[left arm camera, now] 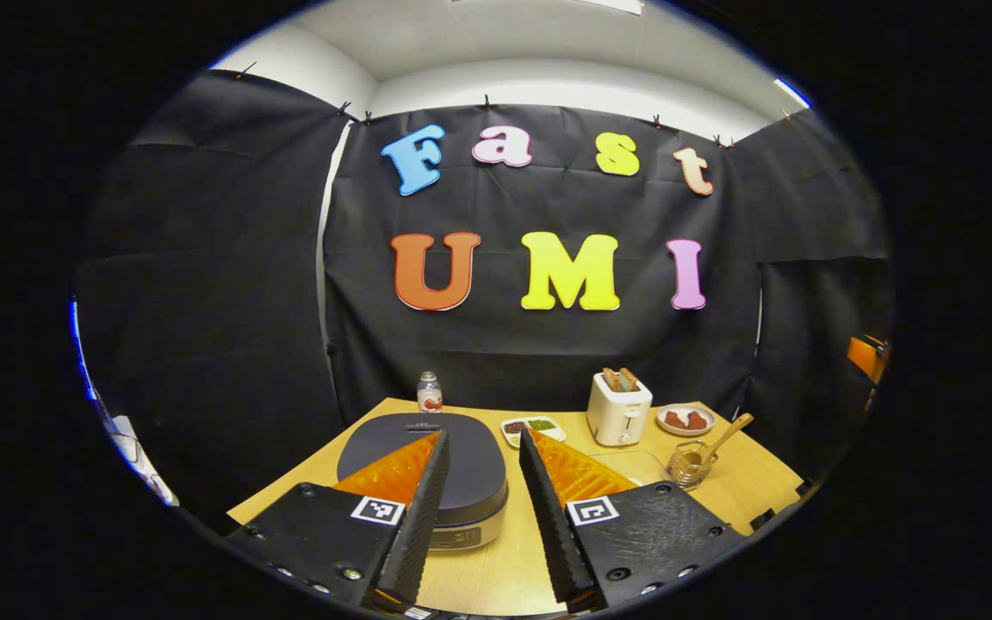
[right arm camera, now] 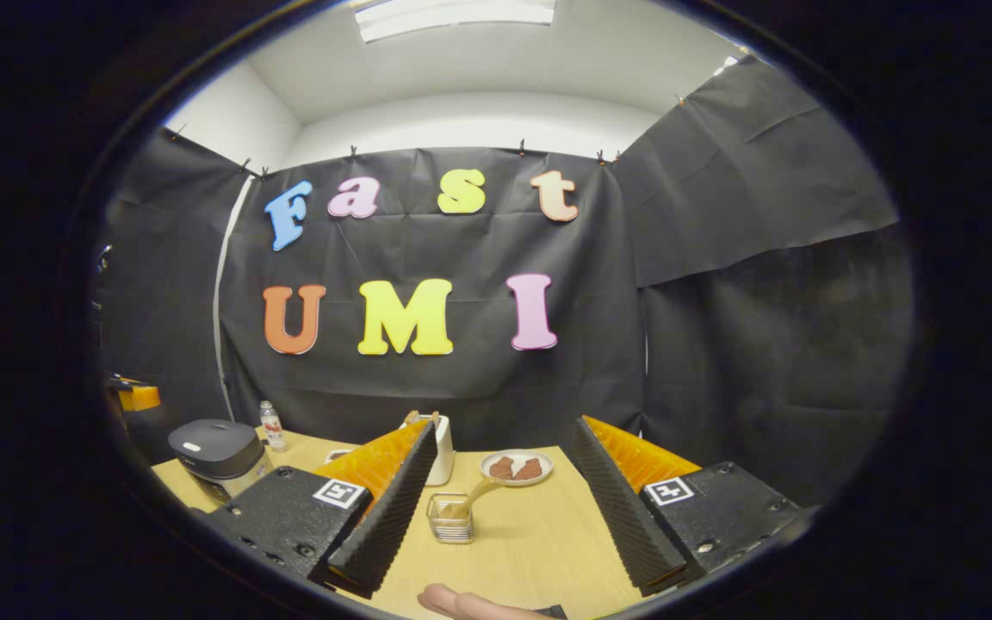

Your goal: Close the left gripper, press the button to open the rice cooker; take a wooden spoon from the chopstick holder with the right hand, scoop a spoonful of rice and pour it into the rice cooker, then put the wooden spoon back into the chopstick holder.

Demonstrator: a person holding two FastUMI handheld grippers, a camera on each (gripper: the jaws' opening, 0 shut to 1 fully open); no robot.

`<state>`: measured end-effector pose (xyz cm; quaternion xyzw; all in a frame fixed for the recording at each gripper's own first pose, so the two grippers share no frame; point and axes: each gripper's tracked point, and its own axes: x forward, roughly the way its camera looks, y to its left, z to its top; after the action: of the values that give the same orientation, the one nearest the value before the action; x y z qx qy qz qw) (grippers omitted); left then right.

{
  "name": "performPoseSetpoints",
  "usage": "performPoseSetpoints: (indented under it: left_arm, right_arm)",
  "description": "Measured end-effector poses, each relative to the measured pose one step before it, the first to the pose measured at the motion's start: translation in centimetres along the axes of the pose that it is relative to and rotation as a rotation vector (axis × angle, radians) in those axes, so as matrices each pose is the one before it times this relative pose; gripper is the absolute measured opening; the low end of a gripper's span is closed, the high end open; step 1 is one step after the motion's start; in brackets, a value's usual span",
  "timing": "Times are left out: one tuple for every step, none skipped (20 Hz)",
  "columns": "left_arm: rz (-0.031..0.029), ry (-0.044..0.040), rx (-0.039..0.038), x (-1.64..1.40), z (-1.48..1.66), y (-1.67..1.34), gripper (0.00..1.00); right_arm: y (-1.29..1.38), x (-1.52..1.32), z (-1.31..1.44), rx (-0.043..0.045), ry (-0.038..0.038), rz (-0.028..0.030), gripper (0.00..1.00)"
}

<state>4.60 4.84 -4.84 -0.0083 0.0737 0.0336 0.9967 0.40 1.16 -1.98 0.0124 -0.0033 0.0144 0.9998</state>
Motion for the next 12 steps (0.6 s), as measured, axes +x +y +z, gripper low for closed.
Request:
performPoseSetpoints:
  left_arm:
    - [-0.00575,0.02442,-0.00684,0.368,-0.459,0.109,0.47]
    - [0.00501,0.02497,-0.00766,0.452,-0.482,0.115,0.31]
    - [0.01672,0.02222,0.00523,0.613,-0.445,0.562,0.16]
    - [0.01953,0.02106,0.01996,0.582,-0.363,0.446,0.15]
    - [0.00557,0.01815,0.02991,0.610,-0.244,0.088,0.15]
    - [0.02359,0.00282,0.01679,0.776,-0.196,0.537,0.15]
    - [0.02918,0.01617,-0.01342,0.542,0.085,0.837,0.08]
    - [-0.00976,0.03254,-0.00391,0.661,-0.562,-0.106,0.00]
    - [0.01832,0.03651,-0.00657,0.646,-1.005,0.258,0.00]
    - [0.01637,0.02816,0.00793,0.606,-0.610,0.187,0.00]
    - [0.01761,0.03349,0.01628,0.745,-0.626,0.540,0.00]
    - [0.02073,0.03405,0.00493,0.585,-0.717,0.691,0.00]
  right_arm:
    - [-0.066,0.004,-0.337,-0.00077,0.00206,0.00064,1.00]
    - [-0.055,0.051,-0.213,0.00061,0.00202,0.00161,0.96]
    - [-0.123,0.153,-0.233,0.00198,0.00093,-0.00001,1.00]
    - [-0.149,0.122,-0.195,0.00216,0.00269,-0.00376,1.00]
    - [-0.270,0.092,-0.296,0.00004,0.00014,-0.00538,0.96]
    - [-0.163,0.087,-0.131,-0.00261,-0.00125,-0.00481,0.96]
    - [-0.144,0.041,-0.304,-0.00364,-0.00058,-0.00357,1.00]
    - [-0.046,-0.032,-0.170,-0.00283,0.00039,0.00039,1.00]
    - [0.050,-0.038,-0.220,-0.00150,0.00061,0.00423,1.00]
    - [0.060,0.016,-0.255,-0.00030,0.00163,0.00423,1.00]
    - [-0.086,-0.015,-0.299,0.00015,0.00239,0.00262,1.00]
    - [0.013,0.071,-0.277,-0.00299,0.00281,0.00365,1.00]
